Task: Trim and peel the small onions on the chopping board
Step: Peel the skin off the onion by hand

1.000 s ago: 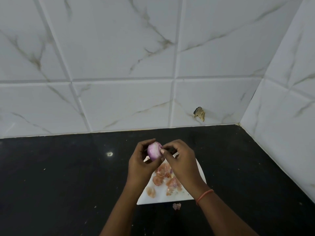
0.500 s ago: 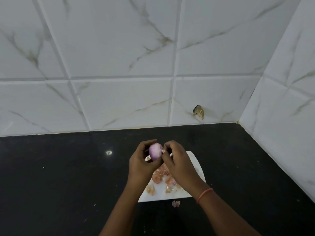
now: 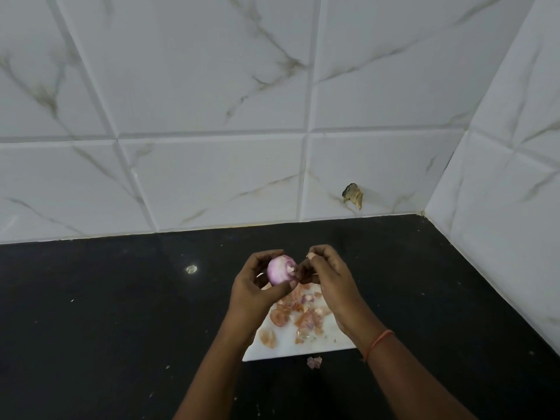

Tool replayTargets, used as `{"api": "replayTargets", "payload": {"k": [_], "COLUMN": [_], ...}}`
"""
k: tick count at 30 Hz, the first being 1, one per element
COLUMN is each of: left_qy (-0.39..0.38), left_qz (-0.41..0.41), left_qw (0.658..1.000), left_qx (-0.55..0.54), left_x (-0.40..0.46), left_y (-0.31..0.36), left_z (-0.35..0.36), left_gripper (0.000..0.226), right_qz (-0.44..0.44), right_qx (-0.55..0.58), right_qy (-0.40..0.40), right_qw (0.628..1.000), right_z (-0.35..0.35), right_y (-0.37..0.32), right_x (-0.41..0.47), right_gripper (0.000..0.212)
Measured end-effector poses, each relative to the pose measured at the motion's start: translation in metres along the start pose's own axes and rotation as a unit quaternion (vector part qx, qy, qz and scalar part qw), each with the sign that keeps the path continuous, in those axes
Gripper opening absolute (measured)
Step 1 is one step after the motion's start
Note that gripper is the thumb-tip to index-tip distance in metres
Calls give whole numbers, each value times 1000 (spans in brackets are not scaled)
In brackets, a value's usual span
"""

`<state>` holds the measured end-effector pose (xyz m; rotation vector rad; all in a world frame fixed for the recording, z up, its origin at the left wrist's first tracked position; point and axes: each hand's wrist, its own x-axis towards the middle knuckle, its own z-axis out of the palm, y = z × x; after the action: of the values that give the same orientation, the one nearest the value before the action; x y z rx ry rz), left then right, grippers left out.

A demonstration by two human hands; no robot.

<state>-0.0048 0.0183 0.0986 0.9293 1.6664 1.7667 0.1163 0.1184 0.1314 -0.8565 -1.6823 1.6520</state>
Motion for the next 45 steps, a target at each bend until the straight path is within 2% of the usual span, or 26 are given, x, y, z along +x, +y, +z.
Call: {"api": "replayTargets", "payload": {"k": [4,6,8,12,16,18,20,23,26,29,33,35,36,39,40,42,45], "left_qy": [1,-7,-19,-47,-65,-71,-74,-74,-63,-36,59,92,102,118,116,113,116], "left_qz": [-1,0,-1,-13,-12,-14,-13,-20,-35,-43,-70,-58,-48,-42,-47,-53,-53], "left_qw": [1000,999,998,992,985,981,980,977,976,989,996,992,989,979,978,975,969], "left_qx": [-24,-38,-59,-112,-158,-180,-186,-199,-206,-138,2,59,91,158,167,184,209], "left_x": [0,-1,-2,-4,-4,-4,-3,-3,-3,2,9,11,12,8,6,2,0], "left_y": [1,2,3,4,5,5,4,4,1,-8,-36,-54,-62,-80,-86,-97,-109], "left_z": [1,0,1,-1,-3,-3,-3,-4,-7,-16,-31,-37,-39,-41,-41,-42,-46], "left_gripper": [56,56,55,56,67,70,71,73,71,62,56,56,55,51,50,46,39], "right_qz": [-68,-104,-119,-81,-87,-105,-107,-99,-63,-40,18,78,107,173,175,154,110], "right_qx": [-69,-100,-122,-88,-127,-105,-96,-87,-59,-61,-128,-140,-189,-379,-411,-439,-441], "right_qy": [29,11,6,62,73,54,20,30,56,113,141,96,48,-100,-121,-130,-125], "right_qw": [995,989,985,991,985,987,989,991,995,991,982,982,975,904,886,876,882], "right_z": [0,1,2,-1,-2,0,4,5,1,-4,-15,-21,-25,-33,-33,-29,-20], "right_y": [4,7,7,7,5,3,4,2,5,17,35,42,47,65,72,82,99], "right_x": [-1,-3,-4,0,-1,-3,-2,2,7,9,13,16,16,12,10,2,-3], "right_gripper": [5,18,17,2,16,10,20,5,2,12,22,16,20,58,69,79,72]}}
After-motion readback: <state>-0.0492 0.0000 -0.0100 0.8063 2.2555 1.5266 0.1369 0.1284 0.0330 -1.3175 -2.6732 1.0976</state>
